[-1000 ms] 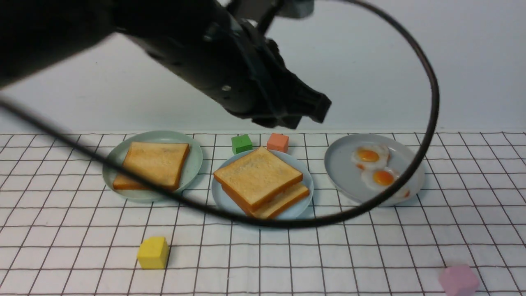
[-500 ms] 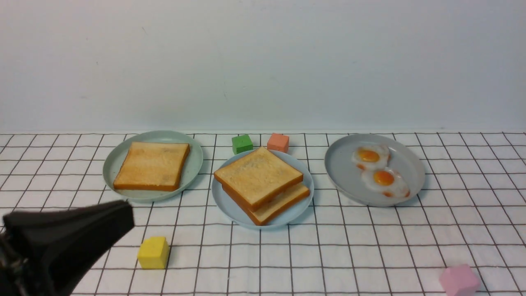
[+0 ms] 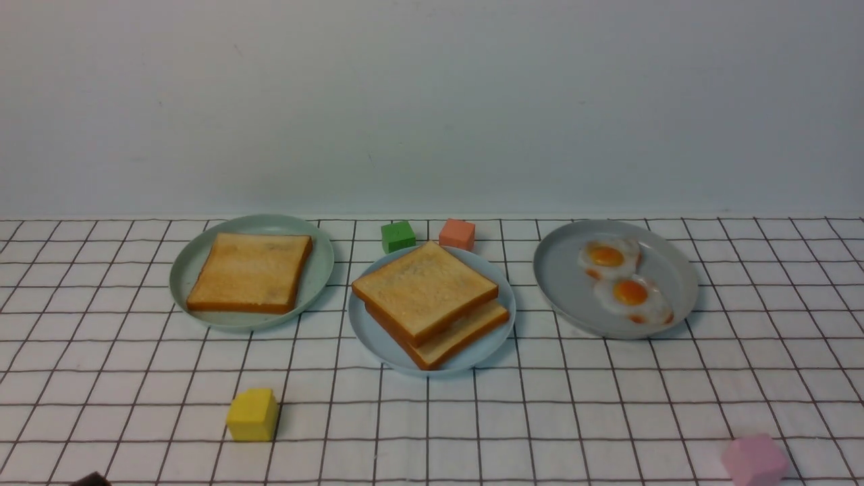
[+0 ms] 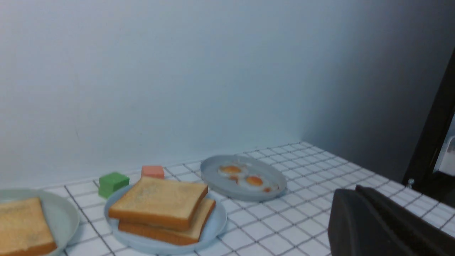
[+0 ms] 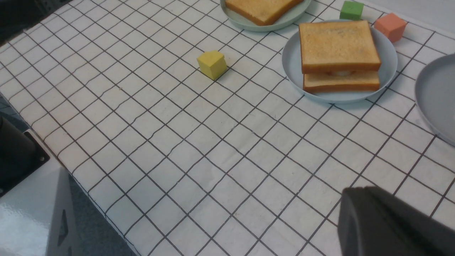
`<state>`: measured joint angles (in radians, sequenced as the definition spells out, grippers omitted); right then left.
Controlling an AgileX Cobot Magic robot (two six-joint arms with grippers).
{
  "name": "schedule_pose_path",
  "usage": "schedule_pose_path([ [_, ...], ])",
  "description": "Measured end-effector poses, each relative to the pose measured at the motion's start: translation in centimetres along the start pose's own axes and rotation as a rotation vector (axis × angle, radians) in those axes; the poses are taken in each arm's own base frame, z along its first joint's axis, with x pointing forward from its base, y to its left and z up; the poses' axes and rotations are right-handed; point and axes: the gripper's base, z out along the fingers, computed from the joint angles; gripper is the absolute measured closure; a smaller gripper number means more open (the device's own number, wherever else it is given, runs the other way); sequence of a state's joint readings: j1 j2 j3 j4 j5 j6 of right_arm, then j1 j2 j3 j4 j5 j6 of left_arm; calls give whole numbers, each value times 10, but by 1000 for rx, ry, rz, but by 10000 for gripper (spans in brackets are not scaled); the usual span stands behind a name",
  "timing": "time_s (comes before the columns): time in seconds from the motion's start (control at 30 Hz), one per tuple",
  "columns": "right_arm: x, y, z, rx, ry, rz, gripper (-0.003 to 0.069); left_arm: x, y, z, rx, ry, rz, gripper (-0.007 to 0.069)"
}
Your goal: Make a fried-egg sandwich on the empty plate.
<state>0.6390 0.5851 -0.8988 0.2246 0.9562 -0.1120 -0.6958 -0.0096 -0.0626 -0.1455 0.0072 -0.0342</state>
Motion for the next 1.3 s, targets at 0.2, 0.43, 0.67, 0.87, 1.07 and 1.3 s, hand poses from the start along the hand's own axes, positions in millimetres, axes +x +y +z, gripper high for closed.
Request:
schedule_pose_path([
  [0.2, 0, 0, 0, 0, 3, 2, 648, 26, 4, 0, -12, 120, 0, 638],
  [0.43, 1, -10, -10, 134, -50, 62, 643, 36, 5, -1, -17, 221, -1, 638],
  [0.67, 51, -34, -7, 485, -321, 161, 669, 42, 5, -3, -19, 279, -1, 638],
  [0.87, 141, -54, 37, 654, -412, 253, 669, 42, 5, -3, -19, 279, -1, 638],
  [1.07, 197, -60, 66, 686, -338, 319, 669, 42, 5, -3, -19, 280, -1, 638],
  [1.3, 200, -60, 65, 685, -318, 378, 667, 42, 5, -3, -19, 281, -1, 637],
])
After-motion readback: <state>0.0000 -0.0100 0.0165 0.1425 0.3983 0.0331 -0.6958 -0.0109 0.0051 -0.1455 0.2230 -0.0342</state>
